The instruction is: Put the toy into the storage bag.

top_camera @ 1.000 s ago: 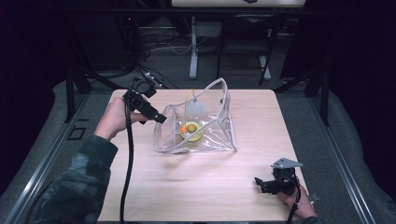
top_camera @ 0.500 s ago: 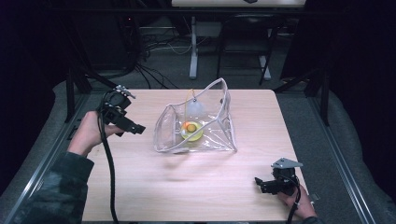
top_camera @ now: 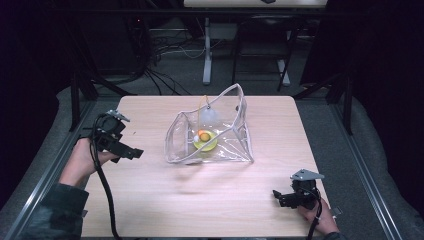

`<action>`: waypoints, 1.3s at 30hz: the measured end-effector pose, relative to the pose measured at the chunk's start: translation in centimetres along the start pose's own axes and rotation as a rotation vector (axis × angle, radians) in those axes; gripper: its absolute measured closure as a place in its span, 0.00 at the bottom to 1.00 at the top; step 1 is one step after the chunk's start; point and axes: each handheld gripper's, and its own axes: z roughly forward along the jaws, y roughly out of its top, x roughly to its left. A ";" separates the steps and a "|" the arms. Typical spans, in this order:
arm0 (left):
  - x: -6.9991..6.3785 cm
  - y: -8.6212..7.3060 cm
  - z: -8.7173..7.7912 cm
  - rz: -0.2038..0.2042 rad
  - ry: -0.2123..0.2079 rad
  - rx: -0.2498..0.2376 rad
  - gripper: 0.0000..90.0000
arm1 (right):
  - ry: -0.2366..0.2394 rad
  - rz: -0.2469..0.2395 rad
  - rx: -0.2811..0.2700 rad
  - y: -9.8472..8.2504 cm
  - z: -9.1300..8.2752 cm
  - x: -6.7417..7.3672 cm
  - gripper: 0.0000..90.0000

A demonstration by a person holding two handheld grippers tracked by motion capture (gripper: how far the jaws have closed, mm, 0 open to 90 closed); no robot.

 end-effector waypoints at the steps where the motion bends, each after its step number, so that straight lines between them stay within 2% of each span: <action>1: 0.0 -0.3 0.1 -0.007 0.003 0.001 0.05 | 0.001 0.000 0.000 0.0 0.0 0.0 0.00; 3: 0.2 -1.2 0.4 -0.021 0.009 0.000 0.05 | 0.000 0.000 -0.002 0.0 0.0 0.0 0.00; 4: 0.4 -2.1 0.8 -0.043 0.007 0.001 0.05 | 0.001 0.001 -0.002 0.0 0.0 0.0 0.00; 5: 0.4 -2.1 0.8 -0.043 0.007 0.001 0.05 | 0.001 0.001 -0.002 0.0 0.0 0.0 0.00; 10: 0.7 -4.3 1.8 -0.083 0.004 0.001 0.05 | 0.000 0.000 -0.001 0.0 0.0 0.0 0.00; 12: 0.7 -5.0 2.2 -0.091 0.009 0.008 0.06 | 0.001 -0.001 -0.001 0.0 0.0 0.0 0.00; 19: 0.4 -7.2 3.7 -0.119 -0.015 0.004 0.06 | 0.000 0.001 -0.002 0.0 0.0 0.0 0.00; 22: 0.3 -8.2 4.7 -0.152 -0.014 0.013 0.07 | 0.002 0.002 -0.002 0.0 0.0 0.0 0.00; 26: 0.2 -9.3 5.6 -0.171 -0.019 0.012 0.07 | 0.002 0.001 -0.002 0.0 0.0 0.0 0.00; 29: -0.1 -10.0 6.3 -0.199 -0.034 -0.009 0.07 | 0.001 0.000 -0.001 0.0 0.0 0.0 0.00; 31: -0.4 -10.4 6.7 -0.207 -0.038 -0.023 0.07 | 0.000 0.000 -0.001 0.0 0.0 0.0 0.00; 39: -1.0 -11.3 7.9 -0.204 -0.042 -0.017 0.08 | 0.000 0.001 -0.002 0.0 0.0 0.0 0.00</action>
